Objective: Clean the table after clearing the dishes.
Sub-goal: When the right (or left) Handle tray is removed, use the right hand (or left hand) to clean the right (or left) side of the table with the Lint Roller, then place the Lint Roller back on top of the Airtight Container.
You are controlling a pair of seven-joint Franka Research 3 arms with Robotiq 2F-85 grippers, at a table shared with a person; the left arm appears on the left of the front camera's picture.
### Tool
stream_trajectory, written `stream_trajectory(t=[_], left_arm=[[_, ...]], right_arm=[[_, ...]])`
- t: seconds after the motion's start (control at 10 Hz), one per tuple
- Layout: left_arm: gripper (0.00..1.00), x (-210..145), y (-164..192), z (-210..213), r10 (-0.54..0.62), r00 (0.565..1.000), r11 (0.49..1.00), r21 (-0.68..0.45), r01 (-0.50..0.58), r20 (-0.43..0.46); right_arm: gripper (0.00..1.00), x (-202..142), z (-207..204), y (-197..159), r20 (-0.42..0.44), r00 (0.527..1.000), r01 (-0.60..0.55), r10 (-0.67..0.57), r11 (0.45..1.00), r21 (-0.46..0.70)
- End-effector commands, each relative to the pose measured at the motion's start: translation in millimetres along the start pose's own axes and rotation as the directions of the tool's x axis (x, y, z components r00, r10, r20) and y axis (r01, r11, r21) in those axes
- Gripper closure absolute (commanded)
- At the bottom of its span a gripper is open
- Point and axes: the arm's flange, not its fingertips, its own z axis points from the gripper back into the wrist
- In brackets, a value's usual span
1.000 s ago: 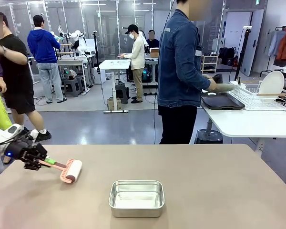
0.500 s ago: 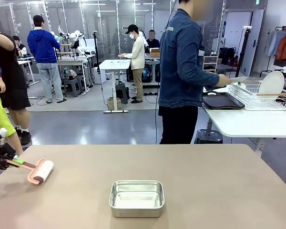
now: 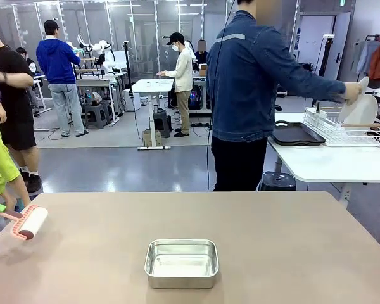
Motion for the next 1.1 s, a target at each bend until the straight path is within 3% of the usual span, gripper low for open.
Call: stream_trajectory(t=[0.0, 0.4, 0.5, 0.6, 1.0], left_arm=[[0.78, -27, -38, 19, -0.037, 0.999, 0.999, -0.030, 0.037, -0.001], [0.78, -66, -102, 53, -0.130, 0.985, 0.990, -0.039, 0.136, 0.117], [0.78, -70, -106, 49, -0.138, 0.983, 0.985, -0.082, 0.149, 0.125], [0.78, -52, -98, 61, -0.109, 0.990, 0.993, -0.037, 0.113, 0.090], [0.78, -52, -98, 61, -0.109, 0.990, 0.993, -0.037, 0.113, 0.090]], right_arm=[[0.00, -1, -2, 2, 0.015, 1.000, -0.007, 0.007, 1.000, -0.006], [0.00, -1, -2, 2, 0.015, 1.000, -0.007, 0.007, 1.000, -0.006], [0.00, -1, -2, 2, 0.015, 1.000, -0.007, 0.007, 1.000, -0.006], [0.00, -1, -2, 2, 0.015, 1.000, -0.007, 0.007, 1.000, -0.006], [0.00, -1, -2, 2, 0.015, 1.000, -0.007, 0.007, 1.000, -0.006]])
